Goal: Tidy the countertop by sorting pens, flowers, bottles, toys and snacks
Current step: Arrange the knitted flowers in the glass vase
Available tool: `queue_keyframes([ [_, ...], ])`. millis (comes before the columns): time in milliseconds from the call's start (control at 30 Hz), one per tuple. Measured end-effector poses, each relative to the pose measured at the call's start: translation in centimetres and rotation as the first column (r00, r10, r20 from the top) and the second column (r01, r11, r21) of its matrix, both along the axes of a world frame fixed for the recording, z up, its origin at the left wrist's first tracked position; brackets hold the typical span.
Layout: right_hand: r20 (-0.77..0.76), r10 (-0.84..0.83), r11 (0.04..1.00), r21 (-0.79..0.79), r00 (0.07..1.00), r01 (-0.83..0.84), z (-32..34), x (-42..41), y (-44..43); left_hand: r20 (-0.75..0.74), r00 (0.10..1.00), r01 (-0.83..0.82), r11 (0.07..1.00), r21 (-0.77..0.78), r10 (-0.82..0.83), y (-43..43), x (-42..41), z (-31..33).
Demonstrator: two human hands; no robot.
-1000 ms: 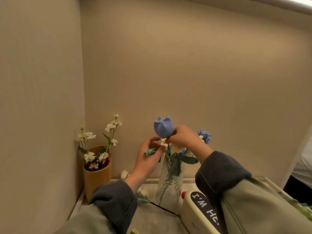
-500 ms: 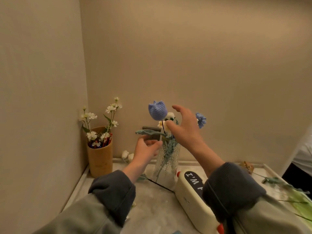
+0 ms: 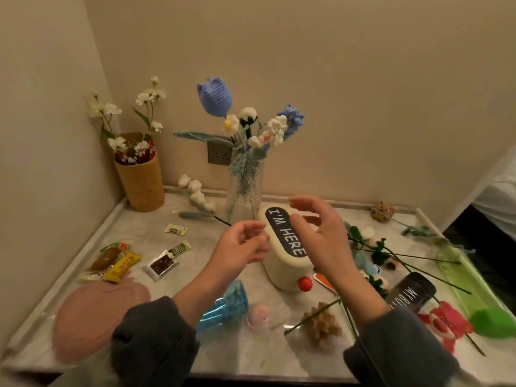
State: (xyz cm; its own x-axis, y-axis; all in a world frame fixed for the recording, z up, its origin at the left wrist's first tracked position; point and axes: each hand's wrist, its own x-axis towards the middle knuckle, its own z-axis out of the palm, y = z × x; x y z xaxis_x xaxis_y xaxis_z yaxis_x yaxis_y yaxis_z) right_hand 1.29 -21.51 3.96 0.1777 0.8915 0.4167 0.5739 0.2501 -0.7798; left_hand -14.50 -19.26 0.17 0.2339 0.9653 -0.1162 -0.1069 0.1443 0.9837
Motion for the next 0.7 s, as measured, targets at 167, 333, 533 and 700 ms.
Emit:
queue_keyframes([
  [167, -0.045, 0.067, 0.981, -0.177, 0.997, -0.074, -3.8, 4.0, -3.8, -0.086, 0.996, -0.013, 0.999, 0.038, 0.016, -3.8, 3.1, -3.4],
  [333, -0.003, 0.048, 0.946, -0.320, 0.999, -0.046, -7.3, 7.2, -6.3, -0.352, 0.936, 0.018, 0.996, 0.091, 0.015, -6.6, 5.3, -6.2],
  [533, 0.147, -0.018, 0.943, -0.325, 0.989, 0.066, -11.1, 9.3, -8.0, -0.864, 0.501, 0.310, 0.942, 0.129, -0.047, -8.7, 9.2, -6.6],
  [700, 0.186, -0.005, 0.914, -0.399, 0.983, 0.080, -11.0, 11.0, -8.6, -0.893, 0.448, 0.322, 0.923, 0.209, 0.046, -8.8, 11.1, -6.6],
])
